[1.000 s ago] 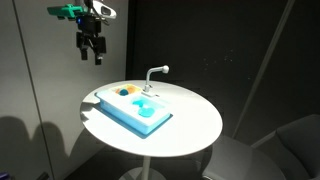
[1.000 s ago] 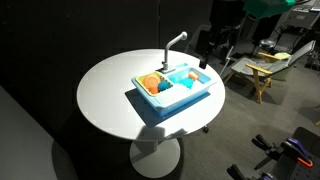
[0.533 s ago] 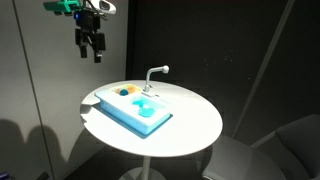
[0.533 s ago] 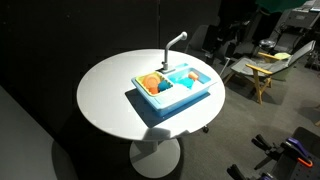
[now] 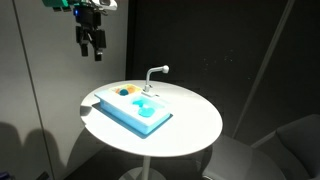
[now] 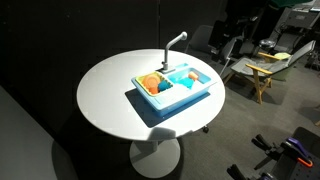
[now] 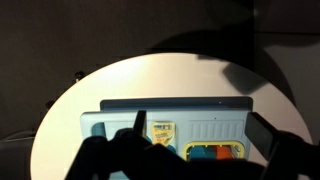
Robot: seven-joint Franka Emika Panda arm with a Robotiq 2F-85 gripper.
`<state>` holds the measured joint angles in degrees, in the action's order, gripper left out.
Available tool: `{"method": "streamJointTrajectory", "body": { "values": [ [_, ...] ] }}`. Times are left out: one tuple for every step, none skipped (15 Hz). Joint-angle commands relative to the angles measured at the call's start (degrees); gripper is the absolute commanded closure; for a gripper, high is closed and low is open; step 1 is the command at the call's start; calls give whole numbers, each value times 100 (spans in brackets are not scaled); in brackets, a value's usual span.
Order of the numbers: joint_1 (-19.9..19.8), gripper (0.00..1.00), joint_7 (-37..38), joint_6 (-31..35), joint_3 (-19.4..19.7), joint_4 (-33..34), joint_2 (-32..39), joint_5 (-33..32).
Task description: Pick up the blue mug from the sink and put it in the dish rack
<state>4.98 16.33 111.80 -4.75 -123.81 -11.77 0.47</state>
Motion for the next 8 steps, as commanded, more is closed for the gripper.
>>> {"method": "streamJointTrajectory", "body": {
  "values": [
    [-109,0,190,-171,-68,-78,-183,-136],
    [-116,0,207,-192,-70,-76,-189,-154],
    [-121,0,214,-215,-70,-73,-192,-161],
    [-125,0,219,-230,-71,-72,-198,-167],
    [-128,0,226,-239,-71,-73,-208,-173],
    [-128,0,226,-250,-70,-73,-214,-171],
    [-128,0,225,-251,-69,-74,-219,-165],
    [-129,0,231,-251,-69,-75,-222,-164]
  ]
}}
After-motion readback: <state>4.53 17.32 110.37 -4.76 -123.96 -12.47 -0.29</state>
